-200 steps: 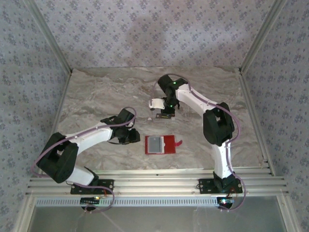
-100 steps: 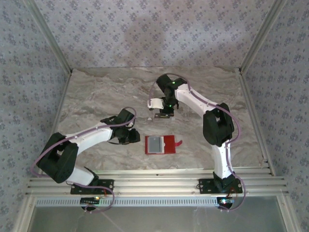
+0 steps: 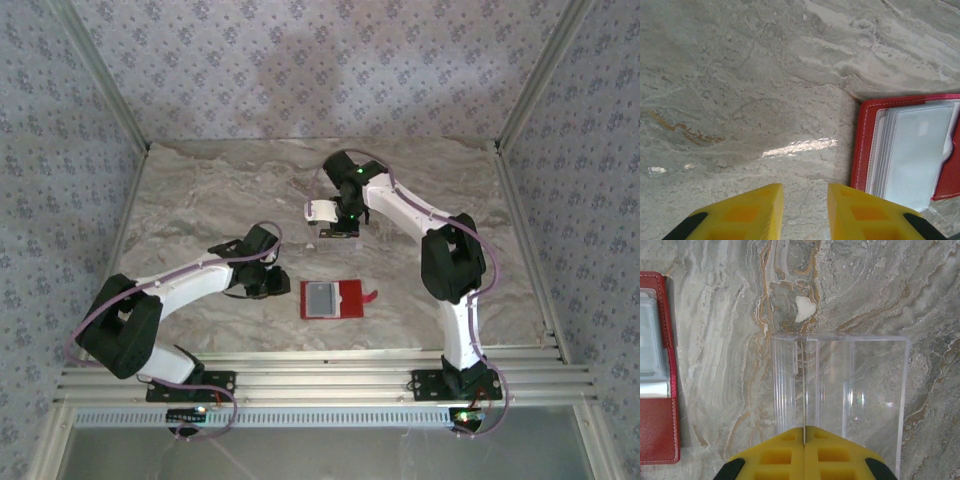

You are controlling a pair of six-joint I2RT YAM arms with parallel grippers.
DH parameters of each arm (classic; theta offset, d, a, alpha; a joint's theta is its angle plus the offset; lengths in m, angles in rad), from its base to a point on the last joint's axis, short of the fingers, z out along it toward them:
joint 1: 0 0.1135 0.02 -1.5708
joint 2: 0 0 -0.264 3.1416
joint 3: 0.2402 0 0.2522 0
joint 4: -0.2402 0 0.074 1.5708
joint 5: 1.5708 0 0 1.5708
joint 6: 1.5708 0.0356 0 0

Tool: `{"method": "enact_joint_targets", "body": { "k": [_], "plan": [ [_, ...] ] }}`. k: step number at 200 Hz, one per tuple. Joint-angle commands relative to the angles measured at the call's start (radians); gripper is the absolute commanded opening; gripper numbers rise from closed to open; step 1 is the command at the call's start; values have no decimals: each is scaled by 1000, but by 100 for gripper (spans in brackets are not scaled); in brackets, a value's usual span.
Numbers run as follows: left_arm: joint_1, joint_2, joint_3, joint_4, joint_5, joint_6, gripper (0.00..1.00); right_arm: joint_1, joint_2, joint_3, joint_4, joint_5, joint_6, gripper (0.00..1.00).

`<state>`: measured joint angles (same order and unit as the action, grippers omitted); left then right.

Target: Take the credit cards out of the card holder

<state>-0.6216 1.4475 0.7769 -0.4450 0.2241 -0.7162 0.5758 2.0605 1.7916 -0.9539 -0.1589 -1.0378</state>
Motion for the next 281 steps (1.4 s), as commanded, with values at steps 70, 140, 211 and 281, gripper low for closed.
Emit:
{"method": "enact_joint_targets", "body": {
  "k": [70,140,211,281],
  "plan": [
    [3,25,25,-11,26,2,30,0,48,-8,-93,-6,-111,0],
    [4,16,36,-29,21,8,30,16,109,46,-114,-30,-63,16],
    [4,22,45,-23,42,4,31,16,37,43,-17,29,-40,27],
    [3,14,41,-20,42,1,31,42,-89,-95,200,158,20,27]
  ]
}}
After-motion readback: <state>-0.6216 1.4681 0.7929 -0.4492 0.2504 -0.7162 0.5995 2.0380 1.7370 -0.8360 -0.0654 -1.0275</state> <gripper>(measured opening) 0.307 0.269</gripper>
